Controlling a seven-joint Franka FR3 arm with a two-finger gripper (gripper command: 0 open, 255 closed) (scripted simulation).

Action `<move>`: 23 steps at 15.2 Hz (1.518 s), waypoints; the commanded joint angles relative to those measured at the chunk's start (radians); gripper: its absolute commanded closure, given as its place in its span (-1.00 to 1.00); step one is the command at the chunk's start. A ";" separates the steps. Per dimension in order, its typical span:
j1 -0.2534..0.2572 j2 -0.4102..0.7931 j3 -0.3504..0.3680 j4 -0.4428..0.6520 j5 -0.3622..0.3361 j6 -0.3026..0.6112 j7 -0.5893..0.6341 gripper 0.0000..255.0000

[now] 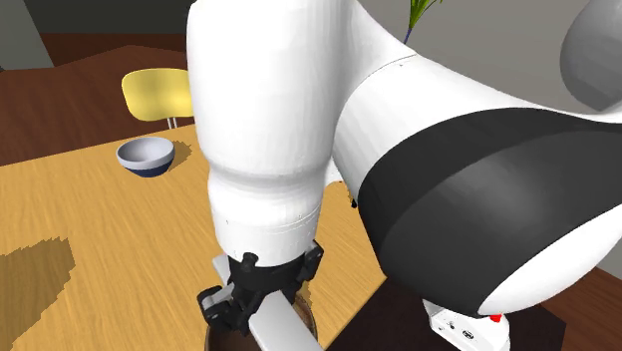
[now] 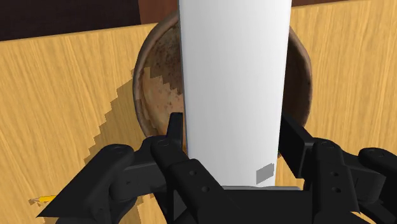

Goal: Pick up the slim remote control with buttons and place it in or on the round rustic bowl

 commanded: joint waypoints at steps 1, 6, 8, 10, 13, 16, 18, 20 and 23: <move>-0.001 0.012 0.009 -0.019 -0.009 0.027 0.008 1.00; -0.005 0.045 0.027 -0.068 -0.035 0.096 0.029 1.00; -0.006 0.062 0.035 -0.087 -0.050 0.123 0.040 1.00; -0.007 0.074 0.040 -0.098 -0.060 0.141 0.048 1.00; -0.007 0.074 0.040 -0.098 -0.060 0.141 0.048 1.00; -0.007 0.074 0.040 -0.098 -0.060 0.141 0.048 1.00; -0.007 0.074 0.040 -0.098 -0.060 0.141 0.048 -1.00; -0.007 0.074 0.040 -0.098 -0.060 0.141 0.048 -1.00; -0.007 0.074 0.040 -0.098 -0.060 0.141 0.048 -1.00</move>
